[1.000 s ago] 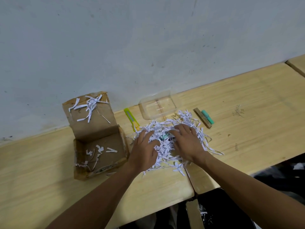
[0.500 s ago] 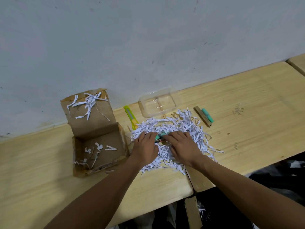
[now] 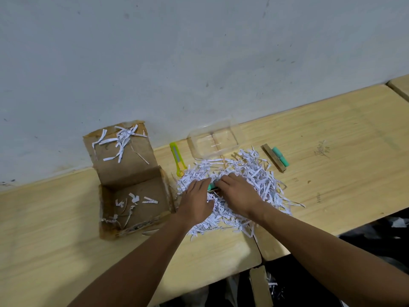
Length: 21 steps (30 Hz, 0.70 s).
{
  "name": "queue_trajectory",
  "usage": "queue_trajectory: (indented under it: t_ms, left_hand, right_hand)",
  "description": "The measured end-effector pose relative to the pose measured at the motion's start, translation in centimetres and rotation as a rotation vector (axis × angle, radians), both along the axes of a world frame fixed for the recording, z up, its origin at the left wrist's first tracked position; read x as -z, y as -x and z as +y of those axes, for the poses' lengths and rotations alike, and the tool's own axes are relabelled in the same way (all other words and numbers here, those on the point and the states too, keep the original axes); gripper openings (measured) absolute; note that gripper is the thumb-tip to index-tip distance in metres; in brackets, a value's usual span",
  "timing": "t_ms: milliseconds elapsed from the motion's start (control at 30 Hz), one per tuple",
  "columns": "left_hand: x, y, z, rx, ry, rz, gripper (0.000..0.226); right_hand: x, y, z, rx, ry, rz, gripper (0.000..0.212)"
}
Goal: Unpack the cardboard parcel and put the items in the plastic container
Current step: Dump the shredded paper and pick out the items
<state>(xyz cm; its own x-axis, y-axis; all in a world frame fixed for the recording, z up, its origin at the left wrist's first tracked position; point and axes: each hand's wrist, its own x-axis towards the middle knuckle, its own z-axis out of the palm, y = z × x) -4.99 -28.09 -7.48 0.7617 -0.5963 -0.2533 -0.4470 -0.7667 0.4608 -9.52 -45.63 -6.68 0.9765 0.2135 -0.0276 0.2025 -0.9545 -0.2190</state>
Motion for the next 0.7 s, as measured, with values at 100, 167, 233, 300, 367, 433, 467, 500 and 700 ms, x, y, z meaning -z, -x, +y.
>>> queue_trajectory:
  t_ms: [100, 167, 233, 300, 367, 433, 467, 500, 700]
  left_hand:
    - [-0.7, 0.1, 0.4, -0.007, 0.066, 0.015, 0.071]
    - [-1.0, -0.1, 0.7, -0.002, 0.087, 0.040, 0.073]
    - [-1.1, -0.2, 0.7, 0.001, 0.104, 0.054, 0.073]
    - [-1.0, -0.3, 0.7, -0.011, 0.112, 0.075, 0.074]
    - [-1.1, -0.3, 0.7, -0.042, 0.129, 0.115, 0.077]
    - [-1.3, -0.4, 0.7, -0.088, 0.151, 0.159, 0.081]
    - [-1.3, -0.5, 0.8, -0.109, 0.154, 0.165, 0.082]
    - [-1.3, -0.6, 0.8, -0.122, 0.152, 0.161, 0.082]
    - [-1.7, -0.3, 0.6, -0.077, 0.076, 0.156, 0.077]
  right_hand:
    - [-0.3, -0.8, 0.4, 0.023, 0.086, 0.120, 0.040]
    - [-0.5, -1.3, 0.3, 0.051, 0.132, 0.160, 0.044]
    - [-1.0, -1.8, 0.3, 0.058, 0.193, 0.184, 0.044]
    - [-1.2, -2.0, 0.1, 0.044, 0.225, 0.190, 0.043]
    - [-1.2, -1.8, -0.3, 0.049, 0.175, 0.156, 0.046]
    - [-1.7, -1.3, -0.8, 0.083, 0.063, 0.119, 0.052]
    - [-2.2, -0.9, -1.0, 0.118, -0.018, 0.127, 0.057]
    - [-2.9, -0.5, -1.2, 0.161, -0.120, 0.138, 0.062]
    - [-5.0, 0.9, -2.6, 0.477, -0.804, 0.129, 0.039]
